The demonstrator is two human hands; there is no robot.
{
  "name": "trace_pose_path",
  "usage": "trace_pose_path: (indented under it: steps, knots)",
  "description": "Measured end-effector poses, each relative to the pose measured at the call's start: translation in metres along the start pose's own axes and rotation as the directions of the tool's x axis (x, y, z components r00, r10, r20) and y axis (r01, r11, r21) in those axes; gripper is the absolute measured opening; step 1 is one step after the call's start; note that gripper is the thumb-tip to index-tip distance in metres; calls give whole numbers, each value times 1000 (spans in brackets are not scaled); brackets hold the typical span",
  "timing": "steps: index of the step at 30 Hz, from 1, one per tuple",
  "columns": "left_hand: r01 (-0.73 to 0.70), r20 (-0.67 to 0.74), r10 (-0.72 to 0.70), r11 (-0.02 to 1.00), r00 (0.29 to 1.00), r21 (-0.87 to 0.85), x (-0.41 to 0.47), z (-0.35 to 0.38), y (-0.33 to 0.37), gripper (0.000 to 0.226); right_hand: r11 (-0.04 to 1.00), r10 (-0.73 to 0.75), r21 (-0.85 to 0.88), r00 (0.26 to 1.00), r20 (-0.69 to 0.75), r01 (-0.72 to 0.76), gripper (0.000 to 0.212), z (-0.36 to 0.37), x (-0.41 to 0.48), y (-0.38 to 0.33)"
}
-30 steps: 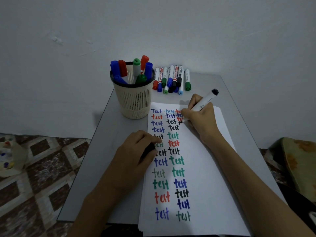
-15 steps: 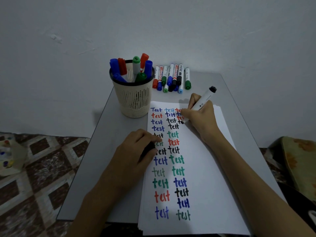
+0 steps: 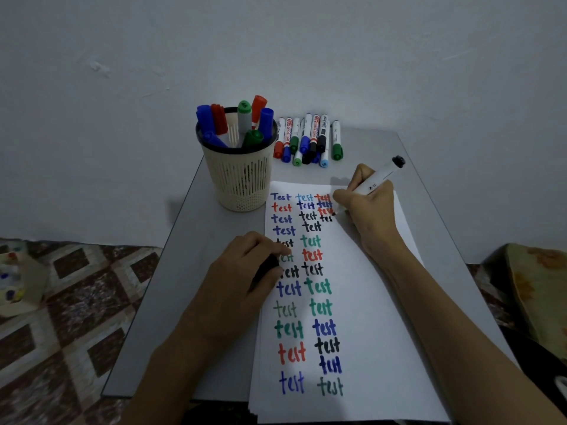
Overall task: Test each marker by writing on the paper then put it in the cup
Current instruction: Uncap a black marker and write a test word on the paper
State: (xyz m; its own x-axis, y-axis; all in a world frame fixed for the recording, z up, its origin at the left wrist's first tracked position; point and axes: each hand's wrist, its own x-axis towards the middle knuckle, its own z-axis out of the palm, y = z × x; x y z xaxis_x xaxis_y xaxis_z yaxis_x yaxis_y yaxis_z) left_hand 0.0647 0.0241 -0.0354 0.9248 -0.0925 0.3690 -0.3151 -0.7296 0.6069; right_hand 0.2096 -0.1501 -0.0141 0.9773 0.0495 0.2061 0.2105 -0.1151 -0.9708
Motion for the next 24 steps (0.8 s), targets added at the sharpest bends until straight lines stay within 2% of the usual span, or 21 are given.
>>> trace_pose_path:
  steps: [4,8,17,20,22,24]
  knots:
    - [15,6,-15,1000,1000,-1,0,0,2,33,997,-31,-71,1000,-4,30,39,3,0,0]
    - [30,-1,-30,999,1000,-12,-1,0,3,27,1000,-26,-14,1000,-13,26,37,2,-2,-2]
    - [40,-38,-43,997,998,-69,-3,-1,5,28,999,-7,-48,999,54,10,39,2,-1,-1]
    - [24,-82,-29,998,996,-62,-1,-2,4,30,994,9,109,1000,27,-11,35,-1,-2,-3]
    - [32,-105,-41,996,994,-83,-1,-4,4,29,957,37,290,998,-44,-22,32,-6,-2,-6]
    - [31,-129,-47,992,990,-123,-1,-5,6,28,927,45,374,996,-79,-12,31,-11,0,-10]
